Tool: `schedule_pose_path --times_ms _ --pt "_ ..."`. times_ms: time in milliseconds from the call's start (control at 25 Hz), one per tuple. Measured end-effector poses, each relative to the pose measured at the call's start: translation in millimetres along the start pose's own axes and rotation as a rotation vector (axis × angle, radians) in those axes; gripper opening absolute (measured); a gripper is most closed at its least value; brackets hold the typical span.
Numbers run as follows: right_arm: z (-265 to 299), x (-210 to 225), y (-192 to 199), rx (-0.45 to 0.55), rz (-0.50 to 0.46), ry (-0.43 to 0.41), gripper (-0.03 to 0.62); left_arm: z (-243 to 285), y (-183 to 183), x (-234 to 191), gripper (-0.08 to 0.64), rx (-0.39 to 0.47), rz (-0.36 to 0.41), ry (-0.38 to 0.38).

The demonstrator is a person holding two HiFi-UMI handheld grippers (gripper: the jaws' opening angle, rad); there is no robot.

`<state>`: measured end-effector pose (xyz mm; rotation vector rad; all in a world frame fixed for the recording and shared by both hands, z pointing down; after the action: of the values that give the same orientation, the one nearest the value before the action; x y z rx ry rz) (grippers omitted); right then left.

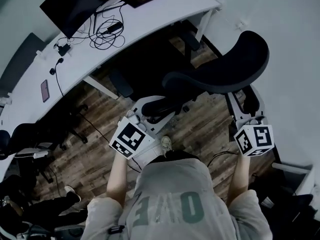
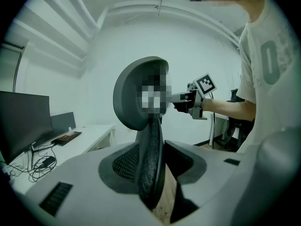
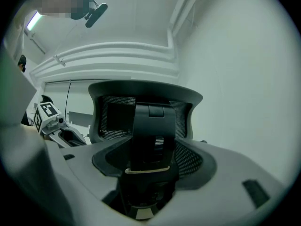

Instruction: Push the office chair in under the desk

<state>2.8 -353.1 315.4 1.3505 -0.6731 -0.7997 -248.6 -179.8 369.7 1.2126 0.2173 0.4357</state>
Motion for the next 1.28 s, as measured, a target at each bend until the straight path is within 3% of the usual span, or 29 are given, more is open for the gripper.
schedule_pose_path --times_ms 240,1280 --pt "54 -3 -3 0.005 -0.002 -0.019 0.288 4 3 -50 0.176 -0.013 0.008 -0.032" --pt "255 -32 -24 0.011 -0.007 -0.019 0.288 13 16 -256 0.172 0.001 0.057 -0.027"
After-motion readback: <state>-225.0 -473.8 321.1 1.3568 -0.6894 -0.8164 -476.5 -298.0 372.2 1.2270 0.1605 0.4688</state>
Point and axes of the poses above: the fingertips, and each gripper's own axes: z forward along the fingers, x to its right, y out of its underside, the point moved 10 cm from there along -z, backward along the fingers, and after that the axes turned 1 degree about -x, right-handed, at the moved point
